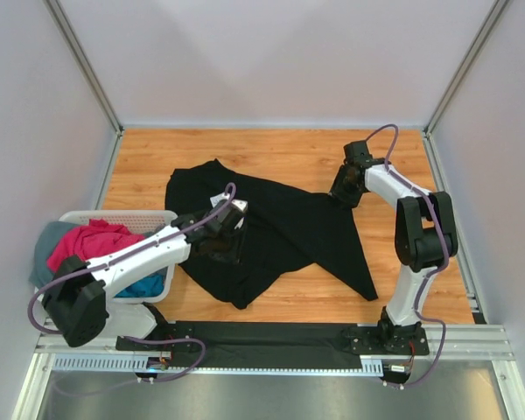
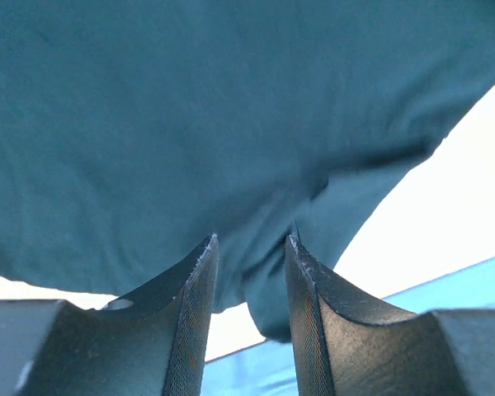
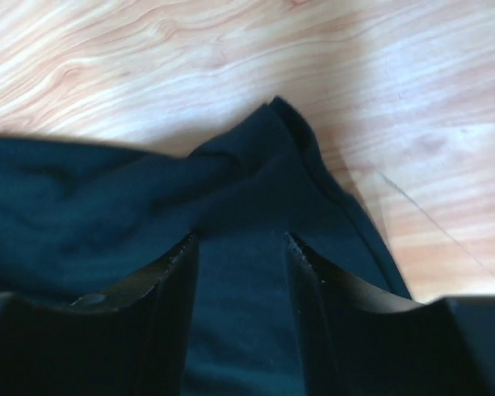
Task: Fold and stack the t-shirts
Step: Flatten the tshirt out
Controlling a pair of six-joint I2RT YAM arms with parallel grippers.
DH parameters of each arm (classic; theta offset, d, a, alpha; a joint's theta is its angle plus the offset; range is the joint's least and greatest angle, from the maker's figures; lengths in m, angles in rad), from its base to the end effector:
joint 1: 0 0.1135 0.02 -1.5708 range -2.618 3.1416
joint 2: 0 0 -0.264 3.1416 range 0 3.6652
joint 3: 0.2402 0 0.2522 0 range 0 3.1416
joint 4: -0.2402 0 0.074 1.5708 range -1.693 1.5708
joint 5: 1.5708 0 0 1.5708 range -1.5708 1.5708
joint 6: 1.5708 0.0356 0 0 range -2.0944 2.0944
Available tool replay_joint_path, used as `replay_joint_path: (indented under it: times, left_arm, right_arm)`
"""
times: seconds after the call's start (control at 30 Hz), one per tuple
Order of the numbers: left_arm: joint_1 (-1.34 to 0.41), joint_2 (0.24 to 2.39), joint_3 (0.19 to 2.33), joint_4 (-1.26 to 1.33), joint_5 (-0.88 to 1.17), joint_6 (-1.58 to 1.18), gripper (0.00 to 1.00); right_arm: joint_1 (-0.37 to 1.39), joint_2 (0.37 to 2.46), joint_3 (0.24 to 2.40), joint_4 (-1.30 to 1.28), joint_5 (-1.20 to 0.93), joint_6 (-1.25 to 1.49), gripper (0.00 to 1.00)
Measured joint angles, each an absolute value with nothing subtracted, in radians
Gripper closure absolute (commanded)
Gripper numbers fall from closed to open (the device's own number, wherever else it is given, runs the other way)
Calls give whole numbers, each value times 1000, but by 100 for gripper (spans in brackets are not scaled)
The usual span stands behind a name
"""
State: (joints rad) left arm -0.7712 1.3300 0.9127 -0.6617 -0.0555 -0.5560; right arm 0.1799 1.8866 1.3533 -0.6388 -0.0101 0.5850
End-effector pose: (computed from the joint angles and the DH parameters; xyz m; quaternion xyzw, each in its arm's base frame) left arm 0.1857 -0.1777 0.2289 0.0974 0.9647 -0.1287 0.2083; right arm 0.3797 0.0694 0.1906 0.1962 0.9603 0.0785 0.1819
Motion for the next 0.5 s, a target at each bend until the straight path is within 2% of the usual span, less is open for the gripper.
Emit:
replay_joint_path:
  times: [0.13,0.27,0.37,0.4,0.5]
  left_arm:
    - [-818,1297,842,-615,-52,-551,54]
    - [-849,1352,842,-547,-46,-524,53]
    - [-879,1427,859,-510,-31,-497,53]
    - [-894,1452,864,-496,-29,-488,53]
    - [-936,1509,878,-472,-10,-467,54]
  right_arm:
    - [180,1961,1380,-632,-7,581,53]
    - [178,1995,1402,-624,17,579,55]
    - [171,1996,1393,-617,27,578,73]
    - [167,1991,1383,-613,30,578,84]
    - [142,1963,1331,-575,23,587,100]
